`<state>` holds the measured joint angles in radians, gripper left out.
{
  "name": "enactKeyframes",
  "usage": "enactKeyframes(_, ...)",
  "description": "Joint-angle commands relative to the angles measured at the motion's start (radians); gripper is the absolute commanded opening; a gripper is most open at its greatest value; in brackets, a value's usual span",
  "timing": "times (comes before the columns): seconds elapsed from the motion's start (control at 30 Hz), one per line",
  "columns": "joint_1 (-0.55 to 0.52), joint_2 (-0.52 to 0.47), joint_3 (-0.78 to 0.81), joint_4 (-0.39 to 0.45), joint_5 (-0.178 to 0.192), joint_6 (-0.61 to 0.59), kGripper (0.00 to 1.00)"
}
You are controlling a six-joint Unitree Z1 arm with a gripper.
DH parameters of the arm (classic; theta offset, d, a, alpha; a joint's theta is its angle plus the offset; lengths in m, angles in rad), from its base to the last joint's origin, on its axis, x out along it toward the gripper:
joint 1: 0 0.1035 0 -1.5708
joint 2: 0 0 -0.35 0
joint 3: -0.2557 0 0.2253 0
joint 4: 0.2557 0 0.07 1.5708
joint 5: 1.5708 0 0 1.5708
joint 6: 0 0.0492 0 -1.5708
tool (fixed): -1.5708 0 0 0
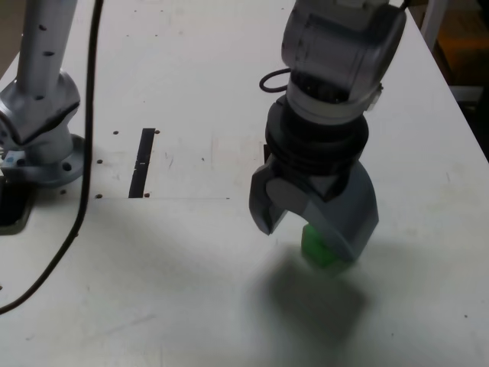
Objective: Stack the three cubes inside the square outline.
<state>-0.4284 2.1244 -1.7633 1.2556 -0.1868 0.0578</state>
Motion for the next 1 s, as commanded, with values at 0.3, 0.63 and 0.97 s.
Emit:
enactKeyframes(0.3, 0.027, 0.067, -0.032, 0.006, -0.020, 0.039, 0.88)
enactKeyframes(0.63, 0.033, 0.098, -0.038, 0.006, -0.023, 0.053, 0.87)
enactKeyframes(0.97, 0.034, 0.129, -0.038, 0.003, -0.037, 0.070, 0.76)
